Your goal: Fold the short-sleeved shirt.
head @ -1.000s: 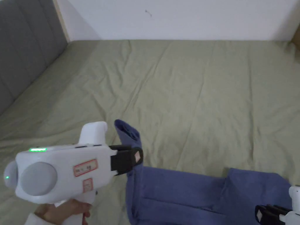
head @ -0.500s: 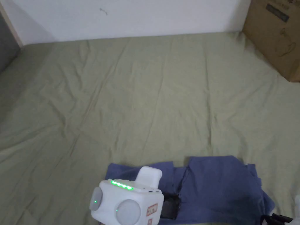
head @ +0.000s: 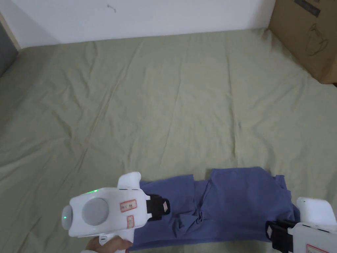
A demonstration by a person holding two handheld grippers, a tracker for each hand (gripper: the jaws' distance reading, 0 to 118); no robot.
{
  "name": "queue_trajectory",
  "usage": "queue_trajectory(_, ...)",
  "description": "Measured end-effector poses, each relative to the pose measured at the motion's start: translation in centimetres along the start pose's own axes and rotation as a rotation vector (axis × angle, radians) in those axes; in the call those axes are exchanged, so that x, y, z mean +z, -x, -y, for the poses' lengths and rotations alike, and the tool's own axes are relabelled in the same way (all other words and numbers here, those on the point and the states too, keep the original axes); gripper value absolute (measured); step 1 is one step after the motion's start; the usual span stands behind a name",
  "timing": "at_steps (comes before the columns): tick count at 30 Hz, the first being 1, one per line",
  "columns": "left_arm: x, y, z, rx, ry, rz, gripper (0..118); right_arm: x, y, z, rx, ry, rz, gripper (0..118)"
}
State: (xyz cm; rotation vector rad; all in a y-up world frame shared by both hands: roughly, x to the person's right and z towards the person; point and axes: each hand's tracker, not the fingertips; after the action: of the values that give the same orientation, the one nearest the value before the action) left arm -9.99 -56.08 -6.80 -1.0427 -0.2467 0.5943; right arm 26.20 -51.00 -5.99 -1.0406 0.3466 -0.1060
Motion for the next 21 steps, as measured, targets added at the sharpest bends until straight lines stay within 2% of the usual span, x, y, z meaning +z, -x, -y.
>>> queue_trajectory(5,-2.7,-1.8,2.1,0.019,0.123,0.191,1,0.1,0.8,0.2,0.053,0.020,-0.013,4)
queue_trajectory(8,-3.6,-3.2,3.1,-0.075,0.192,0.148,1,-0.1,0.8,0.1,0.056,0.028,-0.004,4)
queue_trajectory(10,-3.8,-3.3,3.1,-0.076,0.221,0.166,1,-0.1,0.7,0.1,0.048,0.029,-0.003,4)
queue_trajectory(14,-1.2,-3.0,2.4,-0.075,0.148,0.197,1,0.7,0.9,0.0,0.047,0.021,0.009,4)
queue_trajectory(17,2.9,-0.3,1.0,0.001,0.002,0.178,26,0.8,0.8,-0.1,0.042,0.021,0.022,4)
queue_trajectory(19,5.8,2.7,0.1,0.098,-0.062,0.206,38,0.8,0.9,-0.2,0.037,0.023,0.029,4)
queue_trajectory(20,7.0,4.4,-0.1,0.148,-0.093,0.234,49,0.8,0.9,-0.3,0.037,0.023,0.029,4)
queue_trajectory(21,7.8,5.9,-0.2,0.186,-0.120,0.234,69,0.7,1.1,-0.3,0.037,0.024,0.028,4)
